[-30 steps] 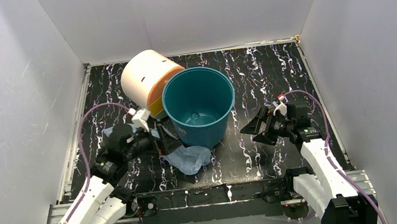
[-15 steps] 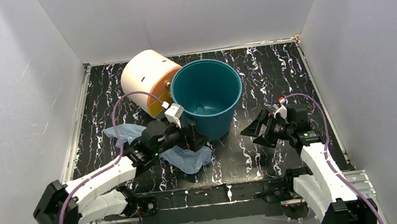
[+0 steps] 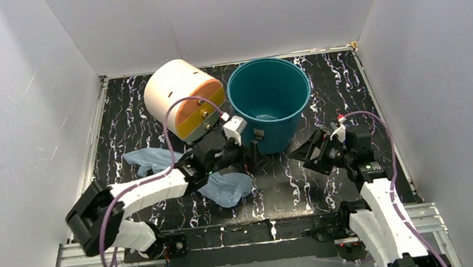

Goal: Put the trash bags into the trash bin
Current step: Move the trash bin to the center of the board.

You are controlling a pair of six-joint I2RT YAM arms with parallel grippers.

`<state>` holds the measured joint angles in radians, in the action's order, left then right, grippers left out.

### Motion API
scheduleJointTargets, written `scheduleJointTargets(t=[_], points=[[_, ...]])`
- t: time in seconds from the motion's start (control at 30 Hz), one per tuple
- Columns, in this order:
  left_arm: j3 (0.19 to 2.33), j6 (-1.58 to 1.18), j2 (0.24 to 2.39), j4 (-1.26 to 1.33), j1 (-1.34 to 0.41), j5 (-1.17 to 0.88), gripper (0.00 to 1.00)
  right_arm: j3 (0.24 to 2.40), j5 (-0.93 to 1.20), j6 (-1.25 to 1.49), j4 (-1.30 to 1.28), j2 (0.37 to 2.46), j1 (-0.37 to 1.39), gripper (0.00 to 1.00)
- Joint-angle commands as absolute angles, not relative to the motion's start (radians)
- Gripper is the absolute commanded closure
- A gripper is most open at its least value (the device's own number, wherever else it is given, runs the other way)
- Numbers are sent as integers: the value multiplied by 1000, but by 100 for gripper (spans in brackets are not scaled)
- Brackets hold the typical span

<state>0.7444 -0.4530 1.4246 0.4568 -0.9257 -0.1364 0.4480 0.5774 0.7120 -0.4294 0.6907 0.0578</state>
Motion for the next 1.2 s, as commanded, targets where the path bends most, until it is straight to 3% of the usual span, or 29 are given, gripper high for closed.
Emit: scheduleJointTargets(t=[0.0, 0.17, 0.27, 0.47, 0.67, 0.87, 0.97, 1.17], points=[[656, -478, 1198, 330, -928, -45, 3, 427, 685, 754, -258, 615, 60, 1], [573, -517, 913, 42, -932, 142, 3, 414, 539, 743, -239, 616, 160, 1], [569, -584, 802, -134, -931, 303, 2, 379, 379, 799, -146, 617, 345, 1], [618, -723, 747, -411, -931, 573, 2, 381, -319, 816, 70, 706, 857, 1], [654, -772, 754, -534, -932, 667, 2, 385, -1043, 683, 457, 949, 1304, 1], [669, -776, 747, -564, -932, 684, 2, 568, -1260, 945, 264, 1233, 1280, 1], [676, -764, 744, -568, -931, 688, 2, 660, -1190, 1194, 21, 1296, 1174, 1], [685, -744, 749, -561, -932, 706, 2, 614, -977, 1044, 245, 1307, 952, 1]])
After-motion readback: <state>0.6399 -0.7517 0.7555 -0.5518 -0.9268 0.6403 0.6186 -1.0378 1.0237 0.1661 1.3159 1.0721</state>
